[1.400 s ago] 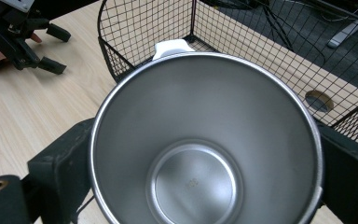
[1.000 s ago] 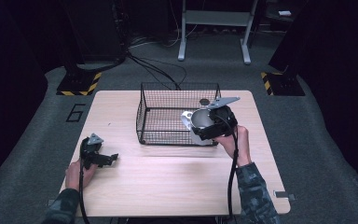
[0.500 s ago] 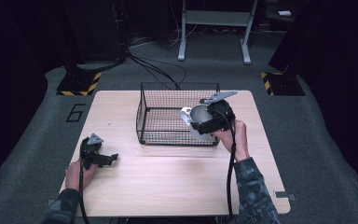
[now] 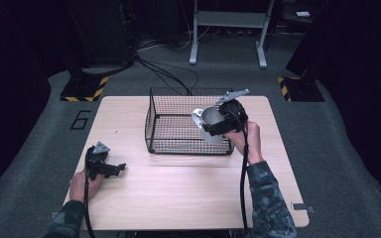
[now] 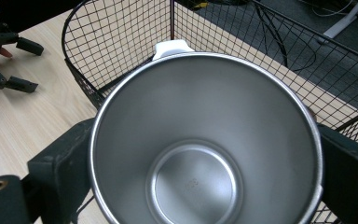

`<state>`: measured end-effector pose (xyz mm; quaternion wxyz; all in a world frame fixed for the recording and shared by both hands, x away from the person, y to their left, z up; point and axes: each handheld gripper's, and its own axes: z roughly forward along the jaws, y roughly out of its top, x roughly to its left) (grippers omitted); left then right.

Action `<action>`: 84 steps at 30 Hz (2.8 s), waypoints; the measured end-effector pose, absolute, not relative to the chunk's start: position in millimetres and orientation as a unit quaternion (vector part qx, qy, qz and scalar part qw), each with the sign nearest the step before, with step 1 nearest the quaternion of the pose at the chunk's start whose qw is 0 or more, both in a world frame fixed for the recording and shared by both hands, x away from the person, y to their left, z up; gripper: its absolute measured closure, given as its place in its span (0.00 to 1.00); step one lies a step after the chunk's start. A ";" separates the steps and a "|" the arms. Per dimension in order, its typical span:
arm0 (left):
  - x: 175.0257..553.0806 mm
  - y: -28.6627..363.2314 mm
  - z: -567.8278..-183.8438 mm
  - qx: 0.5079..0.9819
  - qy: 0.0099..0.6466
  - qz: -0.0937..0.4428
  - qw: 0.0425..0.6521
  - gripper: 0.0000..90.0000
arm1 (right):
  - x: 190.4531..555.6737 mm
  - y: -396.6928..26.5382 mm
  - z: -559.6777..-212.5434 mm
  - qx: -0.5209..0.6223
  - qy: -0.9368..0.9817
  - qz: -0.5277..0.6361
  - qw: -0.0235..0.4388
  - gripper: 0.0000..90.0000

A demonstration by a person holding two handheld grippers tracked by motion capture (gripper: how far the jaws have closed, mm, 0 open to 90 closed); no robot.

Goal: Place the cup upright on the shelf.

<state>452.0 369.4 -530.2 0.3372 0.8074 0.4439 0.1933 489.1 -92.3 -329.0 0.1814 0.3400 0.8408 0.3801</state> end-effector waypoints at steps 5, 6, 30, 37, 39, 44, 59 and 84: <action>451.9 369.3 -530.3 0.807 0.444 0.193 0.338 0.00 | 493.1 -86.9 -325.9 0.337 0.845 0.374 0.182 0.06; 451.9 369.3 -530.2 0.807 0.444 0.193 0.337 0.00 | 493.4 -85.2 -326.1 0.341 0.841 0.378 0.183 0.06; 451.9 369.3 -530.2 0.807 0.444 0.193 0.338 0.00 | 523.5 -71.8 -332.5 0.355 0.843 0.364 0.176 0.06; 452.0 369.3 -530.3 0.807 0.444 0.192 0.338 0.00 | 530.8 -68.6 -337.2 0.356 0.847 0.351 0.178 0.06; 452.0 369.3 -530.2 0.807 0.444 0.193 0.338 0.00 | 532.9 -66.9 -338.7 0.356 0.847 0.351 0.180 0.06; 452.0 369.3 -530.3 0.807 0.444 0.192 0.338 0.00 | 538.7 -63.6 -343.5 0.362 0.847 0.348 0.174 0.06; 452.0 369.4 -530.2 0.807 0.444 0.192 0.338 0.00 | 555.8 -57.8 -360.8 0.385 0.843 0.341 0.159 0.06; 452.0 369.3 -530.3 0.807 0.444 0.192 0.338 0.00 | 575.6 -46.0 -396.5 0.410 0.844 0.323 0.125 0.06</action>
